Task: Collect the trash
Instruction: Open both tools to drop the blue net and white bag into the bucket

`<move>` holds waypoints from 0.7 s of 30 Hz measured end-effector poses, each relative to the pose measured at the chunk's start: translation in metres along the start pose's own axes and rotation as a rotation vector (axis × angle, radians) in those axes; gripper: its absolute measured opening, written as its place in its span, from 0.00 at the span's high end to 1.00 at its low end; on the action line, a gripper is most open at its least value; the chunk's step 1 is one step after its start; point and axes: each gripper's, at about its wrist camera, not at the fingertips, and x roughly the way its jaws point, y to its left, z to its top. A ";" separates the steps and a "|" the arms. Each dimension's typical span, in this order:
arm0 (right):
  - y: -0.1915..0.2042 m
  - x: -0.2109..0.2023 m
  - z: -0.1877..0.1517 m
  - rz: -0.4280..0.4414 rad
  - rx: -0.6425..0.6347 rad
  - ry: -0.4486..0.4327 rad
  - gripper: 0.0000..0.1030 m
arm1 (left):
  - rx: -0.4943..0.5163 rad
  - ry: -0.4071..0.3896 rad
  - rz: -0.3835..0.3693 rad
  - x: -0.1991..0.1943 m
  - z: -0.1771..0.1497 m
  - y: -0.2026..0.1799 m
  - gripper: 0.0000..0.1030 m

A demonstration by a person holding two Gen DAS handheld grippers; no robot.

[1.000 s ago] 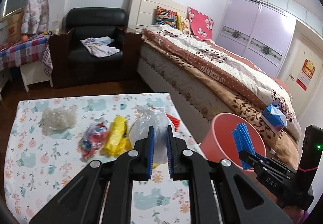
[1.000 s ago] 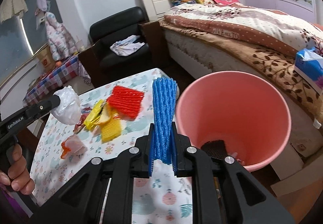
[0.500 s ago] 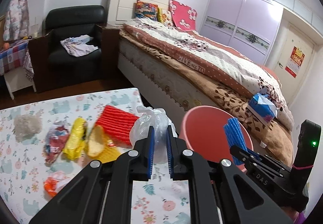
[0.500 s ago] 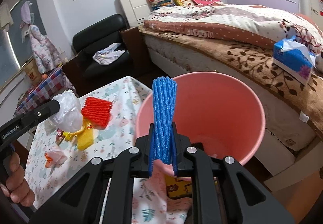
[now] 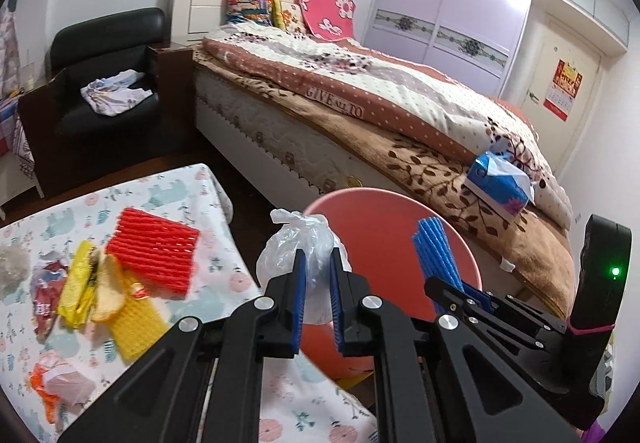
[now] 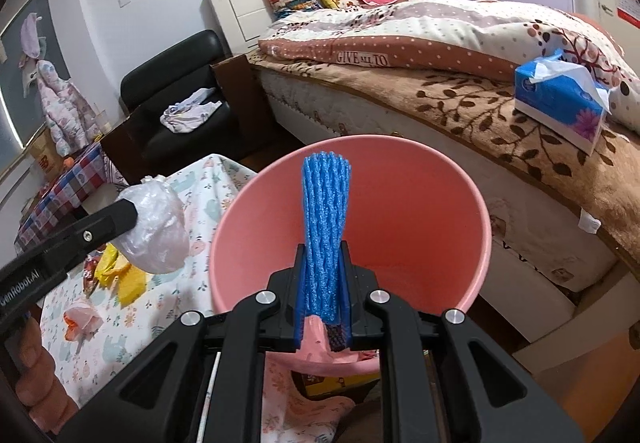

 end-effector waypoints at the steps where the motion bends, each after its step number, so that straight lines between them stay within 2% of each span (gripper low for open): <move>1: -0.002 0.002 0.000 -0.003 0.003 0.003 0.86 | 0.003 0.005 -0.002 0.004 0.000 -0.002 0.90; 14: -0.019 0.015 0.000 -0.036 0.019 0.011 0.86 | 0.026 0.074 -0.040 0.043 -0.011 -0.020 0.89; 19: -0.022 0.019 -0.001 -0.035 0.026 0.017 0.86 | 0.028 0.071 -0.036 0.047 -0.013 -0.024 0.79; 21: -0.022 0.019 -0.002 -0.034 0.025 0.015 0.86 | 0.025 0.069 -0.039 0.046 -0.013 -0.023 0.69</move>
